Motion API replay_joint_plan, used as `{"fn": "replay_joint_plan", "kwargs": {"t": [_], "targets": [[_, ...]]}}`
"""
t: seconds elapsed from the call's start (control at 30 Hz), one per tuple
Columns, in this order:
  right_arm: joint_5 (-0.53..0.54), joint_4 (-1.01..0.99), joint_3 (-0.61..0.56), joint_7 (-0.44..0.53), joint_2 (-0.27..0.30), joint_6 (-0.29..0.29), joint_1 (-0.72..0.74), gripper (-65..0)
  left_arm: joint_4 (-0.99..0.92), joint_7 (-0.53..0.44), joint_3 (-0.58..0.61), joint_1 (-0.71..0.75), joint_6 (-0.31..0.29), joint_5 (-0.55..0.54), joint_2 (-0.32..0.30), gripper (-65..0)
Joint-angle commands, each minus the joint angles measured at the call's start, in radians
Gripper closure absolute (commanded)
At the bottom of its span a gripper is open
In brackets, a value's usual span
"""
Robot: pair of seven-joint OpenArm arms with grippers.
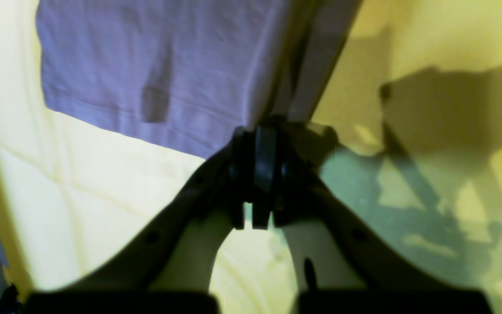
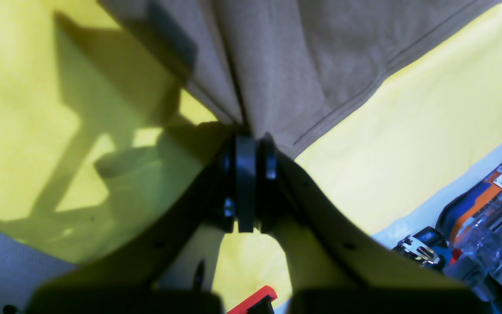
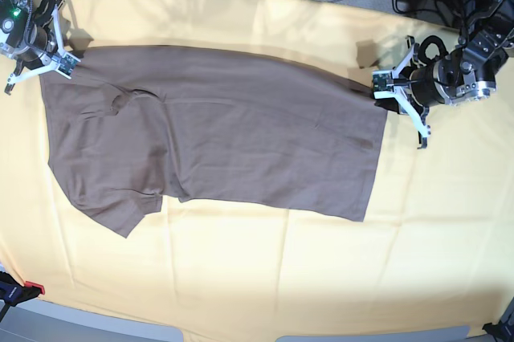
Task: Fold the T-shirt properly
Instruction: 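Adjust both grippers' hold along the shirt edge, regrasping the fabric, then drag the shirt edge further with both grippers, then release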
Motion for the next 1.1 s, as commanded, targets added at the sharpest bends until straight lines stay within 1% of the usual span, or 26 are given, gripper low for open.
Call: {"fn": "replay_joint_plan", "kwargs": {"t": [0.0,0.07,0.1,0.17,0.2,0.27,0.37,0.47,0.63,0.7,0.77,0.83,0.9,1.07], "targets": [[-0.012,0.009,0.009,-0.010,0.021,-0.007,0.003,0.0,0.023,-0.009,-0.013,-0.020,-0.002,-0.013,-0.029,0.0],[-0.012,0.009,0.009,-0.040,0.021,0.008,0.002,0.0,0.040,-0.003,-0.013,-0.022,-0.035,-0.019,-0.048,0.0],[-0.011,0.009,0.009,-0.060,0.021,0.022,0.002,0.0,0.049,-0.003,-0.013,-0.022,-0.061,-0.021,-0.060,0.0],[-0.002,0.009,0.009,-0.104,0.021,0.052,0.002,0.0,0.061,-0.003,-0.013,-0.022,-0.124,-0.057,-0.088,0.0],[0.005,0.009,0.009,-0.122,0.021,0.064,-0.001,0.0,0.065,-0.003,-0.013,-0.022,-0.146,-0.077,-0.101,0.0],[0.058,0.009,0.009,-0.151,0.024,0.087,0.000,0.0,0.071,-0.003,-0.013,-0.022,-0.146,-0.109,-0.124,0.0],[0.151,0.009,0.009,-0.199,0.024,0.143,0.000,0.0,0.077,-0.003,-0.013,-0.021,-0.146,-0.151,-0.156,0.0],[0.206,0.009,0.009,-0.238,0.040,0.162,-0.001,0.0,0.085,-0.003,-0.013,-0.021,-0.146,-0.170,-0.188,0.0],[0.203,0.009,0.009,-0.239,0.087,0.161,0.000,0.0,0.117,0.009,-0.013,-0.020,-0.146,-0.185,-0.228,0.0],[0.203,0.009,0.009,-0.240,0.111,0.161,-0.005,0.0,0.139,0.016,-0.013,-0.010,-0.146,-0.224,-0.244,0.0],[0.203,0.009,0.009,-0.240,0.135,0.161,-0.024,0.0,0.167,0.028,-0.013,0.018,-0.146,-0.235,-0.264,0.0],[0.206,0.009,0.009,-0.240,0.153,0.161,-0.055,0.0,0.196,0.061,-0.013,0.063,-0.146,-0.233,-0.285,0.0],[0.202,0.009,0.009,-0.243,0.159,0.160,-0.087,0.0,0.213,0.087,-0.013,0.101,-0.146,-0.232,-0.302,0.0],[0.198,0.009,0.009,-0.251,0.159,0.154,-0.142,0.0,0.216,0.091,-0.013,0.159,-0.146,-0.229,-0.329,0.0]]}}
